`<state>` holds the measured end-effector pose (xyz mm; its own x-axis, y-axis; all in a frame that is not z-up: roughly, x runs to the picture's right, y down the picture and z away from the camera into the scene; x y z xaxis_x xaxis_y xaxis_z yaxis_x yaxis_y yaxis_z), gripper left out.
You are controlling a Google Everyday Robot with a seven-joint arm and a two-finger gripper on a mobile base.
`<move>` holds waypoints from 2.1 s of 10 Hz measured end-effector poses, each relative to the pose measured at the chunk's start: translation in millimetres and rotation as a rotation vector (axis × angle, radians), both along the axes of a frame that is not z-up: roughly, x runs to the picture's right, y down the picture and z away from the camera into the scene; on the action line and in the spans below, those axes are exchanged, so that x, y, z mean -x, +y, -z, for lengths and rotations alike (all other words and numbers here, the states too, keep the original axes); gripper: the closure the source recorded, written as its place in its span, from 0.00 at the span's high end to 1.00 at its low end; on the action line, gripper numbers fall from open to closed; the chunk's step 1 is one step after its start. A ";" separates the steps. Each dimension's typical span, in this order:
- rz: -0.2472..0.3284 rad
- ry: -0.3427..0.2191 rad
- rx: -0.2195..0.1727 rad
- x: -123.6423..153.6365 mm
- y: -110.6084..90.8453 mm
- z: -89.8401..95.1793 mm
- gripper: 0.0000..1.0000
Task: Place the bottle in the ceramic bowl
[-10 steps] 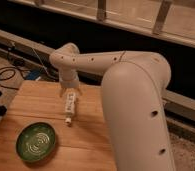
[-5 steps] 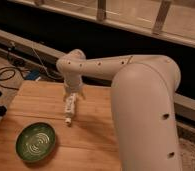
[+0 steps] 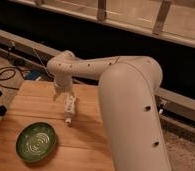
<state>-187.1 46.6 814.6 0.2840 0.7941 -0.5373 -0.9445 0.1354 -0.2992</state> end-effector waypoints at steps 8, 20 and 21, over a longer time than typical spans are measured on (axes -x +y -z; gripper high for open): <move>-0.022 0.070 0.077 -12.1 29.0 -42.0 0.65; -0.023 0.004 0.197 -6.7 66.0 -72.0 0.33; -0.013 -0.024 0.175 -2.4 57.9 -62.9 0.22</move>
